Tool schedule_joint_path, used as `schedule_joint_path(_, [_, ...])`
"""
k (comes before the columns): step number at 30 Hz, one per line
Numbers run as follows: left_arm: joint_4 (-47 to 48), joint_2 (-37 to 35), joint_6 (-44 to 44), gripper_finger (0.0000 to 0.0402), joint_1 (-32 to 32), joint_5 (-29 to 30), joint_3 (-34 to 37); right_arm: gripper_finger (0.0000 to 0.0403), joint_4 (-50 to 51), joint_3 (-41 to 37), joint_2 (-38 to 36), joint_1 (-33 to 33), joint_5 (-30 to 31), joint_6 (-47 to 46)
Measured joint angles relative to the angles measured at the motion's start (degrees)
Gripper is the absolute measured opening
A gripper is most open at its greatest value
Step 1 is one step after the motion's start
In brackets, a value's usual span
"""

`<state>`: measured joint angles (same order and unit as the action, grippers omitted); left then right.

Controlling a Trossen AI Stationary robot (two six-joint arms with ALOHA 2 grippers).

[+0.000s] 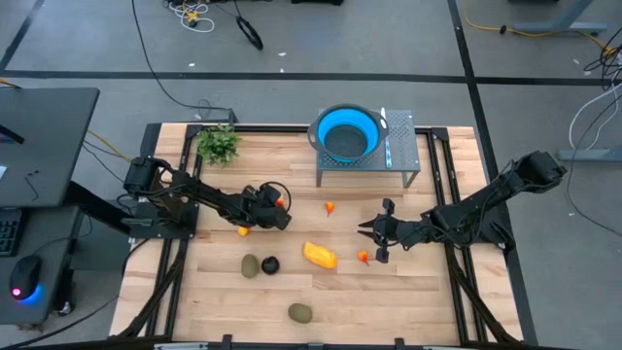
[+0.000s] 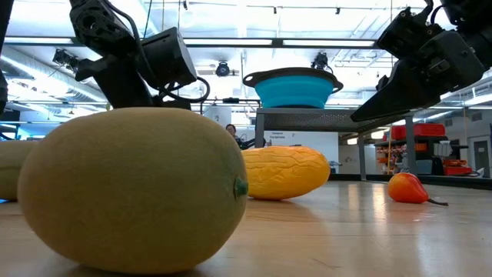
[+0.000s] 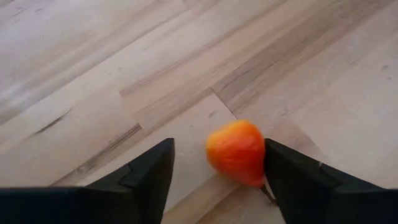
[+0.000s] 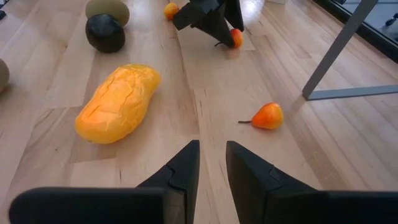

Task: Pick & Place Fruit
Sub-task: Put the yellow peach into the blue strainer bowl

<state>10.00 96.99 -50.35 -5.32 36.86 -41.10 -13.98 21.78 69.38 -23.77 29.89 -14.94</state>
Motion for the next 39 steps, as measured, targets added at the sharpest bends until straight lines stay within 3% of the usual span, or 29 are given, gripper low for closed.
schedule_joint_path(10, [-1.28, -0.02, 1.94, 0.0137, -0.02, -0.6, 0.0, 0.0089, 0.0, 0.0, 0.0, 0.0, 0.04, 0.44])
schedule_joint_path(22, [-3.78, -0.02, 11.79, 0.0153, 0.09, -1.99, -4.0, 0.0089, 0.02, 0.0, 0.0, 0.0, 0.03, 0.44])
schedule_joint_path(29, [6.81, -0.02, 21.65, 0.0128, 0.73, -1.79, -16.26, 0.0089, 1.24, 0.0, 0.0, 0.0, -0.1, -0.15])
schedule_joint_path(35, [22.13, -0.02, 27.91, 0.0146, 0.8, 2.14, -29.61, 0.0089, 2.19, 0.0, 0.02, 0.0, -0.17, -0.66])
schedule_joint_path(39, [24.25, -0.02, 36.16, 0.0149, 1.16, 5.98, -37.52, 0.0089, 2.2, 0.0, 0.02, 0.0, -0.53, -0.66])
